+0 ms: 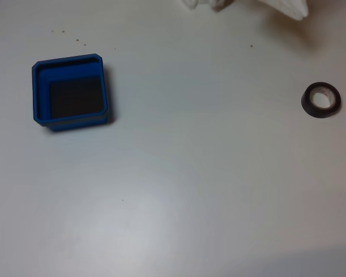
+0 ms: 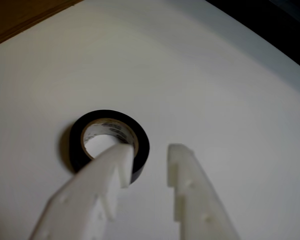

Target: Pick the black tape roll and drop it in the blue box

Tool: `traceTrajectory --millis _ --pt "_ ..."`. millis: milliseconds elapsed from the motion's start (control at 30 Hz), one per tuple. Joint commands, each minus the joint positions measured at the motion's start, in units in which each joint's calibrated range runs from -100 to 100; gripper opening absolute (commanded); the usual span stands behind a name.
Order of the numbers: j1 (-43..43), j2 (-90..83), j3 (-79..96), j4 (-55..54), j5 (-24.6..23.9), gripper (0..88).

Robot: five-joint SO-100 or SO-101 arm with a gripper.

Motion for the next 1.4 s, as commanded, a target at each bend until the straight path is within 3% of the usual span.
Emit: traceTrajectory --millis 0,367,600,733,933,1200,1367 --pt "-3.67 -2.89 0.81 -0.59 -0.23 0.7" --pt "-3.77 11.07 -0.18 -0.59 -0.14 0.7" --pt "-3.57 20.1 -10.15 -0.51 -0.32 0.7" --pt "-3.57 30.97 -17.7 0.15 -5.57 0.7" --pt "-3.67 51.37 -36.3 11.37 -10.83 0.7" --pt "-3.47 74.87 -62.45 29.85 -11.53 0.7" --pt "-3.28 82.56 -71.7 34.72 -11.62 0.7"
